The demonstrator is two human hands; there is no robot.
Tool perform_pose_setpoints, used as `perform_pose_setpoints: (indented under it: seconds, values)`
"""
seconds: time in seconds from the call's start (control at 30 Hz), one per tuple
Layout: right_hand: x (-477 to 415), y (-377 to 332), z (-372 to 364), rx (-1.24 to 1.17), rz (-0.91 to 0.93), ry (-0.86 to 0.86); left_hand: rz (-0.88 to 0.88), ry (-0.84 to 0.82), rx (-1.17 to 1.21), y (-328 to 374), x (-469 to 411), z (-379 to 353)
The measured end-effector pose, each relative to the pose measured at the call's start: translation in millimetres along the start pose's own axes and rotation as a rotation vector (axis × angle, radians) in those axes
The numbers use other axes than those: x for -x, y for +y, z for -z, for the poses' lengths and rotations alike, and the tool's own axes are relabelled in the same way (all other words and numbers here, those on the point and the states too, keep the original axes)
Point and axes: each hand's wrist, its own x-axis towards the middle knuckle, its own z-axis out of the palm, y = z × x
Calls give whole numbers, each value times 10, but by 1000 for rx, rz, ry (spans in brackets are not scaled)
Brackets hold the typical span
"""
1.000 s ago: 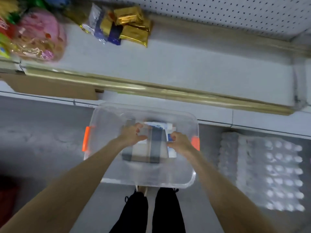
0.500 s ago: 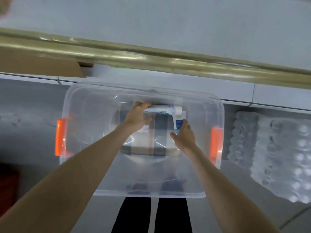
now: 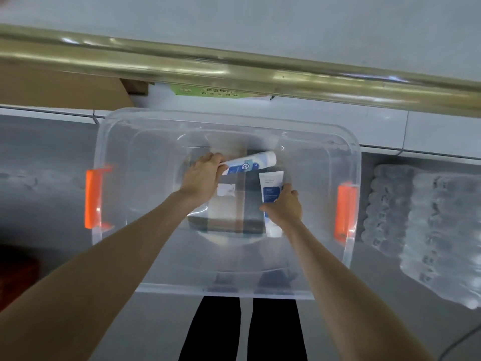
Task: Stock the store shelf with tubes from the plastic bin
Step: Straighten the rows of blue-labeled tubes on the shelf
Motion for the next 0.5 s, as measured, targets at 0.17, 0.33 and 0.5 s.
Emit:
perform_pose_setpoints:
  seconds: [0.17, 0.33, 0.5]
  values:
    - [238, -84, 167, -273, 26, -36, 58, -63, -46, 55, 249, 210]
    - [592, -209, 423, -407, 136, 40, 95, -114, -26, 189, 484, 537]
    - [1083, -311, 776, -323, 309, 106, 57, -149, -61, 418, 822, 939]
